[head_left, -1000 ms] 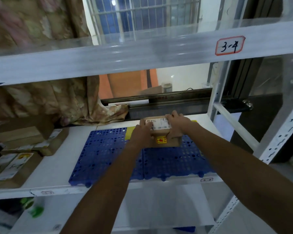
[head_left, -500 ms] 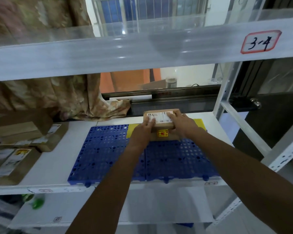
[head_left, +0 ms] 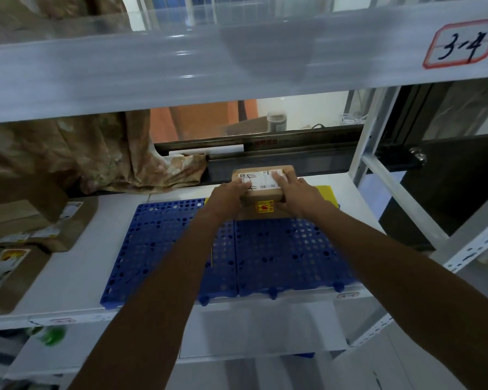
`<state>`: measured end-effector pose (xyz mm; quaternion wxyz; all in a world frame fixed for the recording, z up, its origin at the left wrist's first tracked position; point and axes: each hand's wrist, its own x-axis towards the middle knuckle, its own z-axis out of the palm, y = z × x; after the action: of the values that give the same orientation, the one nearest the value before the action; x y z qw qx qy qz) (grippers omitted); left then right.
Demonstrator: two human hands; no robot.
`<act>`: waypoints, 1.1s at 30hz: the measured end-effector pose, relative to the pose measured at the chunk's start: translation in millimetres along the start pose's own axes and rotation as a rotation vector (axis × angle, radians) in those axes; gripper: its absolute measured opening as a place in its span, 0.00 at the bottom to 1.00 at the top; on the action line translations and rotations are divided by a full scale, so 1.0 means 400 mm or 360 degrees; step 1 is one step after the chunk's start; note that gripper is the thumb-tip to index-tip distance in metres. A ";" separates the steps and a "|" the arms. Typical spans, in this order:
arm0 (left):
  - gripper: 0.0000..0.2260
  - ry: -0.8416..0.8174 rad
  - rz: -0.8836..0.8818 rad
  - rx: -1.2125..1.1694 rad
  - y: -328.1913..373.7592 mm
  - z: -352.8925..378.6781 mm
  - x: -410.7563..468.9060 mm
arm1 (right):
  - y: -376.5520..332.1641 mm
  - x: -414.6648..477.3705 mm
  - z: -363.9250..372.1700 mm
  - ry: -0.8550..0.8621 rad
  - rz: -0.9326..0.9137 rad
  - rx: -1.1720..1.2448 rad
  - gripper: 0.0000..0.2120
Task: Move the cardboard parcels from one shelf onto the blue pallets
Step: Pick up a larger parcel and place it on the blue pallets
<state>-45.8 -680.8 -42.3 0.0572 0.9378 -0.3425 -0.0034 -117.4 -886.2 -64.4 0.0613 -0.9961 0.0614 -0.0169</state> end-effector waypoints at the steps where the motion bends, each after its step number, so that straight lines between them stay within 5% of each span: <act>1: 0.30 -0.0002 0.0002 -0.0032 -0.001 0.001 0.002 | 0.003 0.001 0.000 0.0002 -0.0003 0.0000 0.43; 17: 0.33 0.0008 0.0049 -0.0060 0.003 0.029 -0.002 | 0.011 0.015 -0.004 -0.0096 0.0025 -0.0159 0.45; 22: 0.47 -0.0050 0.0015 -0.0044 -0.014 0.022 -0.034 | -0.006 0.009 -0.102 -0.0306 -0.0004 -0.0384 0.48; 28: 0.51 0.0080 -0.0035 0.0118 -0.015 -0.051 -0.108 | 0.011 -0.073 -0.203 -0.0319 0.0077 -0.0460 0.58; 33: 0.55 0.0107 -0.0149 0.0089 0.030 -0.115 -0.199 | 0.043 -0.192 -0.254 -0.0276 0.0080 -0.0555 0.52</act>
<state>-112.4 -634.0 2.0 0.0423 0.9536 -0.2961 0.0350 -199.9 -905.8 32.1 -0.1068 -0.9875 0.0828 0.0813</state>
